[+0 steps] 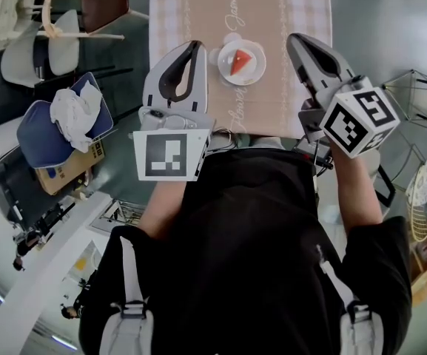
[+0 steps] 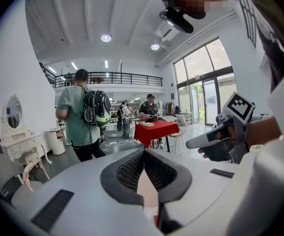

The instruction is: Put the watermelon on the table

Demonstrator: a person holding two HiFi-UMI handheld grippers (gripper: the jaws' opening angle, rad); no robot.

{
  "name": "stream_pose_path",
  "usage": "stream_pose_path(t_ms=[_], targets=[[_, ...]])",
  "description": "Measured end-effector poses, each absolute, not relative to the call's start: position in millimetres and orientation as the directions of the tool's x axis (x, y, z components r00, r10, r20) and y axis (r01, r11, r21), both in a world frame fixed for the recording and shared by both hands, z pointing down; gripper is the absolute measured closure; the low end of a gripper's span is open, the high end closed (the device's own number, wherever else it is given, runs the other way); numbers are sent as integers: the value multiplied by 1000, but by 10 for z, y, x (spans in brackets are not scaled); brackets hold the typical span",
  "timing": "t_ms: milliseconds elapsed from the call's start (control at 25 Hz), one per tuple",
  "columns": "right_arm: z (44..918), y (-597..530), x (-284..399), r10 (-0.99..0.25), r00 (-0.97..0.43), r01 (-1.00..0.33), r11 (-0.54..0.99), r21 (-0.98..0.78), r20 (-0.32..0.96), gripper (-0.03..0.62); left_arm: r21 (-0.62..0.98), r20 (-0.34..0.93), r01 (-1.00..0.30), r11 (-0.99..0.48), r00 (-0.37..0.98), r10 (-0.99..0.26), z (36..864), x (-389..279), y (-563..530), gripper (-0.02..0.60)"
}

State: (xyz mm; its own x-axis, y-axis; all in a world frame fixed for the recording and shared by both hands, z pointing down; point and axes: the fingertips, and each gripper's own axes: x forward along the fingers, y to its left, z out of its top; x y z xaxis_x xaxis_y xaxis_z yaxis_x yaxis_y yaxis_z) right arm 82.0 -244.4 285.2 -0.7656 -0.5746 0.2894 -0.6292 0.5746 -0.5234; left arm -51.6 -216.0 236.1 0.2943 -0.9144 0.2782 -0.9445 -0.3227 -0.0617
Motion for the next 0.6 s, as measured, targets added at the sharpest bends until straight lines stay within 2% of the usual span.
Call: stream_pose_path(t_ms=[280,600], targets=[[2645,-2178,499,-527,-817,-562,635,-530,234,576,-63,238,-941,-331,308,-921,2201,-673,-2064,571],[2593,-1672,198,-561,-786,-609,629,-483,260,576,-57,210,-942,-330,312,-927,2118,-989,-1573,571]])
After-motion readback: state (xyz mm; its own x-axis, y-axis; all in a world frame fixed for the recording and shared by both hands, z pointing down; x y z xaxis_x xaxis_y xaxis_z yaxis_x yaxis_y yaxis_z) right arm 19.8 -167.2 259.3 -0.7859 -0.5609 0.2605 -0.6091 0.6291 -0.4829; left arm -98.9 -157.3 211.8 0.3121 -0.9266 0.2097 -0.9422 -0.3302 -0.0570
